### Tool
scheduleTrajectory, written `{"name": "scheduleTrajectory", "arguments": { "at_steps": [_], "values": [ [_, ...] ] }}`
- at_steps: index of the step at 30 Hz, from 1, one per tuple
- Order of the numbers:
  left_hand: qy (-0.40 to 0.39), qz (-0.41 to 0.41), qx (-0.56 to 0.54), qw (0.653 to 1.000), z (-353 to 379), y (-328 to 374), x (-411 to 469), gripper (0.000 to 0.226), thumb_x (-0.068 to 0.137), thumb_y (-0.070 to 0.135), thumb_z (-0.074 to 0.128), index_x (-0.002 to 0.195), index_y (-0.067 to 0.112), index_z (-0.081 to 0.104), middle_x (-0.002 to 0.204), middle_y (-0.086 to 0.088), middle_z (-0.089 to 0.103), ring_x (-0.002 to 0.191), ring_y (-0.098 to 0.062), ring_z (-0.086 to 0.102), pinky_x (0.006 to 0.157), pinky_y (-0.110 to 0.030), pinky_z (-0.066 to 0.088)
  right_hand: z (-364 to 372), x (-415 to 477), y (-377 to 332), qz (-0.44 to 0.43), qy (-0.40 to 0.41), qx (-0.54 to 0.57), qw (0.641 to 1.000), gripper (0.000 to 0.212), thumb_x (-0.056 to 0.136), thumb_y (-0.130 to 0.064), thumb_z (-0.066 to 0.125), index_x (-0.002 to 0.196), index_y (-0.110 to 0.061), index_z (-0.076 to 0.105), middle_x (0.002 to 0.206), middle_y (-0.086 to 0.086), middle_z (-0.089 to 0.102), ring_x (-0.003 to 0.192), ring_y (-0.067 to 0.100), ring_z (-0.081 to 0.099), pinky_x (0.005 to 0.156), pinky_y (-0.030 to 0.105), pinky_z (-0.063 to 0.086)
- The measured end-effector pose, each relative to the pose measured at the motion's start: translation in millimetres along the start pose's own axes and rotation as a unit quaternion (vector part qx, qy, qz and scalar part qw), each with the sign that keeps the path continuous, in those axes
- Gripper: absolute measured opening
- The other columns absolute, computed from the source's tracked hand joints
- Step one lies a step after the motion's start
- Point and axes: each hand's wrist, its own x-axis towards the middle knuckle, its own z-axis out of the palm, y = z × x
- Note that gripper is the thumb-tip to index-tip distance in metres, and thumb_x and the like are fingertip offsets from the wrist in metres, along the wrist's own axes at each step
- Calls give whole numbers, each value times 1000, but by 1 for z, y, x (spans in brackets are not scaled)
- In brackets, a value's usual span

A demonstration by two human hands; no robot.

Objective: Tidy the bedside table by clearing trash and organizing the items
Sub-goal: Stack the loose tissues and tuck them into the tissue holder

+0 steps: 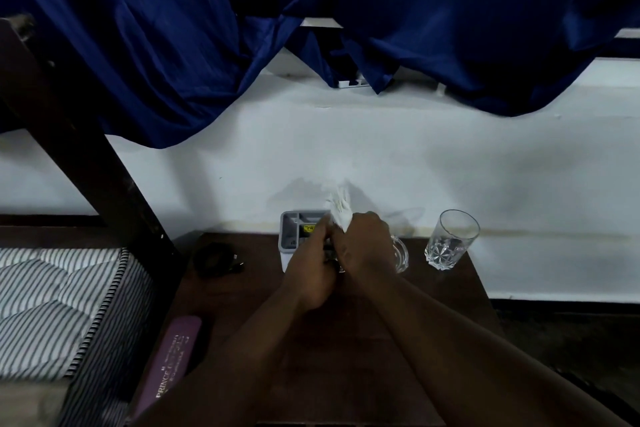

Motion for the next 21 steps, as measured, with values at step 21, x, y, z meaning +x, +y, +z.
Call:
{"name": "scheduleTrajectory", "arguments": {
  "at_steps": [21],
  "values": [
    [-37, 82, 63, 994, -5, 9, -14, 72, 86, -2, 53, 136, 49, 42, 123, 36, 61, 113, 18, 58, 92, -2, 42, 16, -14, 11, 27, 78, 132, 988, 38, 81, -50, 66, 96, -25, 42, 90, 2, 66, 83, 28, 67, 64, 35, 48]
  ]
}}
